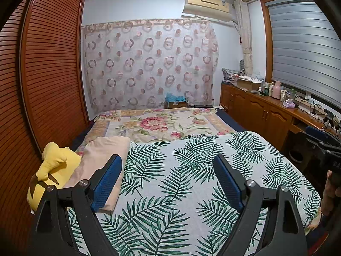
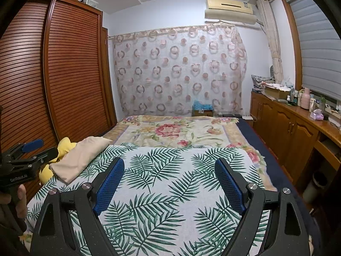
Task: Fold small clothes
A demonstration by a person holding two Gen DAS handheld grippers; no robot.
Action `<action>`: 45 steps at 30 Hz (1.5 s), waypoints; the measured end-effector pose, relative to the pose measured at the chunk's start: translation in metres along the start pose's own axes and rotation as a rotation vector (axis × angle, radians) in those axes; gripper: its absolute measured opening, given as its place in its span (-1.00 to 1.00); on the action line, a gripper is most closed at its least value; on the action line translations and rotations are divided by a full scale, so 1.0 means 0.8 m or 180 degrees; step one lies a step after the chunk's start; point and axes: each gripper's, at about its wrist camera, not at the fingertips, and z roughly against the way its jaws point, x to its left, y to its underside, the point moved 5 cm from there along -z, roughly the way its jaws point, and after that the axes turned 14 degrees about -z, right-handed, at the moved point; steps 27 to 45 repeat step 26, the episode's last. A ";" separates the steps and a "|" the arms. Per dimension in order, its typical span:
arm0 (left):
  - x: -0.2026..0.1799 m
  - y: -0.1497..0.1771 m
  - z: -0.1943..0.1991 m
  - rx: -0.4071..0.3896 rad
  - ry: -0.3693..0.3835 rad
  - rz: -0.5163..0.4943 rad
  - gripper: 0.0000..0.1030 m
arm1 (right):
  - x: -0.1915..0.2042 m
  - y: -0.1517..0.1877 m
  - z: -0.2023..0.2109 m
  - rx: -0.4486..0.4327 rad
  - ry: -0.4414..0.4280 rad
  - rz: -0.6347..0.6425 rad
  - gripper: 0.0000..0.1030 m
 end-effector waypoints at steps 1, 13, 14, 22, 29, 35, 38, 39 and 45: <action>0.000 0.000 0.000 -0.0004 0.0002 0.0003 0.71 | 0.000 0.000 0.000 0.0000 0.0001 0.0001 0.70; 0.000 -0.001 -0.001 -0.0003 0.0001 0.0001 0.71 | -0.004 -0.002 0.000 0.0004 -0.0005 0.0001 0.70; 0.000 -0.001 0.000 -0.0002 0.0001 0.0001 0.71 | -0.005 -0.003 0.000 0.0004 -0.0003 0.0003 0.70; 0.000 -0.001 -0.001 -0.0002 0.0000 0.0002 0.71 | -0.007 -0.002 -0.001 0.0012 -0.0004 0.0007 0.70; 0.000 -0.001 0.000 -0.0002 0.0001 0.0002 0.71 | -0.008 -0.003 0.000 0.0012 -0.0004 0.0004 0.70; 0.000 -0.001 0.000 -0.0002 0.0001 0.0002 0.71 | -0.008 -0.003 0.000 0.0012 -0.0004 0.0004 0.70; 0.000 -0.001 0.000 -0.0002 0.0001 0.0002 0.71 | -0.008 -0.003 0.000 0.0012 -0.0004 0.0004 0.70; 0.000 -0.001 0.000 -0.0002 0.0001 0.0002 0.71 | -0.008 -0.003 0.000 0.0012 -0.0004 0.0004 0.70; 0.000 -0.001 0.000 -0.0002 0.0001 0.0002 0.71 | -0.008 -0.003 0.000 0.0012 -0.0004 0.0004 0.70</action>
